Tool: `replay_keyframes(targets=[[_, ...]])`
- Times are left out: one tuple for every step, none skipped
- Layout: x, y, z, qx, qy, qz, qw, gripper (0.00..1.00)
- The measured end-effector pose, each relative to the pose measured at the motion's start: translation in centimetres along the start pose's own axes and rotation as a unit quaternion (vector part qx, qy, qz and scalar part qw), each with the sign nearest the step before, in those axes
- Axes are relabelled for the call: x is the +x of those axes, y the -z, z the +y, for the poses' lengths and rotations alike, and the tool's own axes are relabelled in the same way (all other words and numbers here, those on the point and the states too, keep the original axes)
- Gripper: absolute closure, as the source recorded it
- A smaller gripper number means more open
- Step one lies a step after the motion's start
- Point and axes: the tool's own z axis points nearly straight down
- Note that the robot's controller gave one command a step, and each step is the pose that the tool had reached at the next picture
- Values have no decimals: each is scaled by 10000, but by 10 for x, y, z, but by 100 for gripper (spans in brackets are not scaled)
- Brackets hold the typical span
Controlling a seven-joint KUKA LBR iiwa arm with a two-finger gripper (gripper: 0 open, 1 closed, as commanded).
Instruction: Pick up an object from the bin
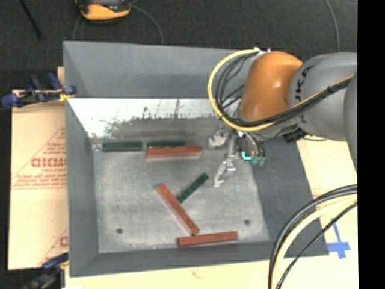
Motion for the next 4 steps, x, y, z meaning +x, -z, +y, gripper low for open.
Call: replay_keyframes(targets=[[-2, 5, 0, 4, 3, -41, 10000, 0], [24, -45, 42, 8, 1616, -51, 9869, 0], [24, -45, 44, 2, 1860, -47, 9825, 0], [26, -28, 40, 5, 1833, -46, 9831, 0]])
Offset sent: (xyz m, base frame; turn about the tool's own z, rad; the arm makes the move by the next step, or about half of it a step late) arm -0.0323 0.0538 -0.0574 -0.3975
